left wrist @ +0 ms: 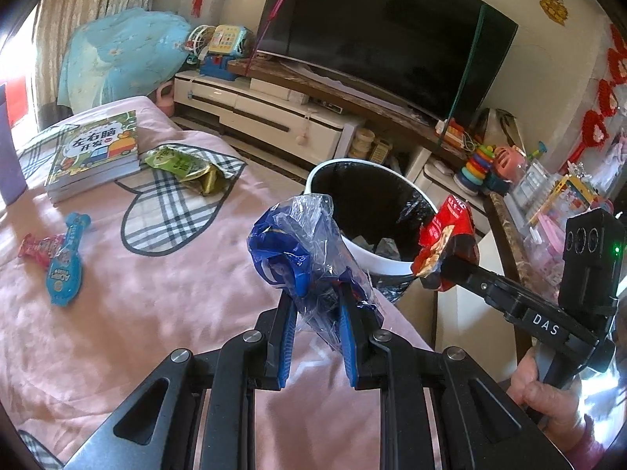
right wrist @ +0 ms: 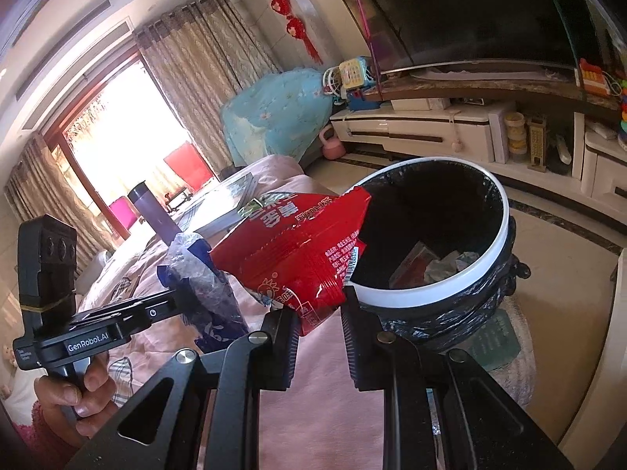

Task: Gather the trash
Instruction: 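Carry the blue bag and red wrapper over the bin with both tools, then open both tools to drop the blue bag and red wrapper into the bin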

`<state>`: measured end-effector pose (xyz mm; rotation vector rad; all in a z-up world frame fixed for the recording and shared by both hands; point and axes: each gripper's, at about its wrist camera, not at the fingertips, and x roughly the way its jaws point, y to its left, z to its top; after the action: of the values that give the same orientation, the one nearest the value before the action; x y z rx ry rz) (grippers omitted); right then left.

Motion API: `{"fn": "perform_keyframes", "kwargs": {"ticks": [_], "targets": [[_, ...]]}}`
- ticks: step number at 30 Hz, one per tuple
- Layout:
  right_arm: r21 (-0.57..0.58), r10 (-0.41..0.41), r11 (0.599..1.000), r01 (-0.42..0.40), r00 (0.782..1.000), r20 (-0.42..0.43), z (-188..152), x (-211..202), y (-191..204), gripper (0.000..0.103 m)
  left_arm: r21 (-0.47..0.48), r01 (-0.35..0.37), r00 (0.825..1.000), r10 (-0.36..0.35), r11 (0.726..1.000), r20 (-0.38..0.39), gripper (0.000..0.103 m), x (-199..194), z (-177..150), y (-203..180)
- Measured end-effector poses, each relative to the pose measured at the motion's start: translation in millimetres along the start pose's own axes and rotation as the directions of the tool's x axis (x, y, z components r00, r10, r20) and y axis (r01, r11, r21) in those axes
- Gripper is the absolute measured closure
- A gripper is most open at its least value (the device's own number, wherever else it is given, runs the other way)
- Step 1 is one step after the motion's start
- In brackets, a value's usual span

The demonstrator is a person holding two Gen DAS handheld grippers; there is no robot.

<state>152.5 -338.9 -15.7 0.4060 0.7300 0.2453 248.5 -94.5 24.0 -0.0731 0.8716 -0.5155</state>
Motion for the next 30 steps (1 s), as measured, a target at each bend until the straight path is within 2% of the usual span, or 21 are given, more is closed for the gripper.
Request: {"fn": "perform_keyframes", "kwargs": {"ticks": [17,23,30], "targets": [[0.022,-0.068,0.997,0.067,0.997,0.021,12.1,1.1,-31.2,0.083,0.025,0.027,0.999,-0.026,0.999,-0.023,0.084,33.9,18.8,-24.2],[-0.011,-0.096,0.995,0.096,0.995,-0.010,28.6,10.6,-38.6,0.083,0.025,0.052,0.998,-0.050,0.998,-0.046,0.084,60.4,36.8,-35.3],[-0.009,-0.121,0.993,0.121,0.992,-0.046,40.9,23.7,-57.4,0.083,0.044,0.035,0.997,-0.032,0.998,-0.065,0.083,95.1,57.4,-48.9]]}}
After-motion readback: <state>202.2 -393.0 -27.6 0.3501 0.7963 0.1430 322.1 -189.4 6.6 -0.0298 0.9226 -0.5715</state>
